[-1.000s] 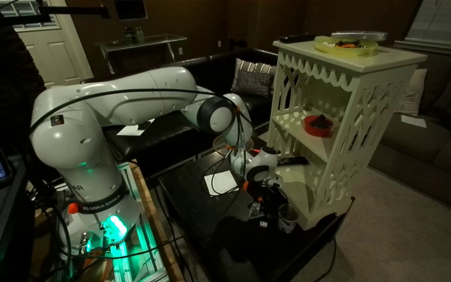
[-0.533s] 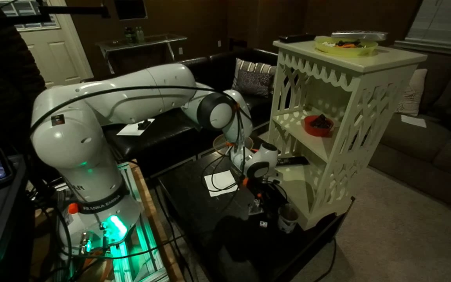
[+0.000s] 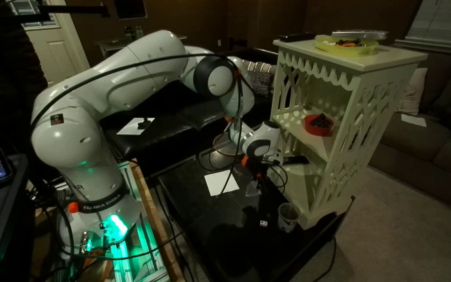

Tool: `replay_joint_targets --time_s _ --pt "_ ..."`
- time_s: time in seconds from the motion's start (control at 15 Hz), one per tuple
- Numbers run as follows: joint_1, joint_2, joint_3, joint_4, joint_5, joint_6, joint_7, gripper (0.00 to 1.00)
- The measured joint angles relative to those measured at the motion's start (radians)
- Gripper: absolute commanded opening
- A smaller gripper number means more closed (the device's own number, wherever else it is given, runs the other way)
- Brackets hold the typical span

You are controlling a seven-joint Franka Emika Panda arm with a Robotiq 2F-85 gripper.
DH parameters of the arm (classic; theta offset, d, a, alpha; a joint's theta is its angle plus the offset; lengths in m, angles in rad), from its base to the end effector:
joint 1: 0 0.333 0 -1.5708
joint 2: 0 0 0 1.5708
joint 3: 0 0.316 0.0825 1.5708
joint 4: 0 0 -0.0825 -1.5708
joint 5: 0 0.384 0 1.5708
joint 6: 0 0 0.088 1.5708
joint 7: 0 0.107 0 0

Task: Put the packet on the stand

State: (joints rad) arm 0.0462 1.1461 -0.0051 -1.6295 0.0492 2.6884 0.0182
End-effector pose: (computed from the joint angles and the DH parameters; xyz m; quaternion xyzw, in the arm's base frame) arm 0.6142 0.0237 -0.0553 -0.9990 0.0097 0.0437 0.0061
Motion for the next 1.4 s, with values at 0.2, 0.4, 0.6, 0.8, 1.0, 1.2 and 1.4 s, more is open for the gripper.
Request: replay_joint_targets --time_s 0.2,0.4,0.6,0.8,1.0,1.2,1.4 --pt "-0.021 -0.156 0.03 -0.132 0.0 -0.036 -0.003 0.11" --pt "-0.038 -0.315 0.031 -0.258 0.0 -0.071 -0.003 0.11" --pt "-0.067 -0.471 0.031 -0.361 0.004 -0.088 -0.003 0.36" --pt "-0.071 -0.507 0.029 -0.378 0.004 -0.095 -0.003 0.36" --pt "-0.068 -0.476 0.03 -0.371 0.004 -0.092 -0.003 0.11" --pt "-0.072 -0.472 0.031 -0.368 0.006 -0.092 -0.003 0.11" --pt "-0.131 -0.547 0.074 -0.377 0.05 -0.092 -0.075 0.11"
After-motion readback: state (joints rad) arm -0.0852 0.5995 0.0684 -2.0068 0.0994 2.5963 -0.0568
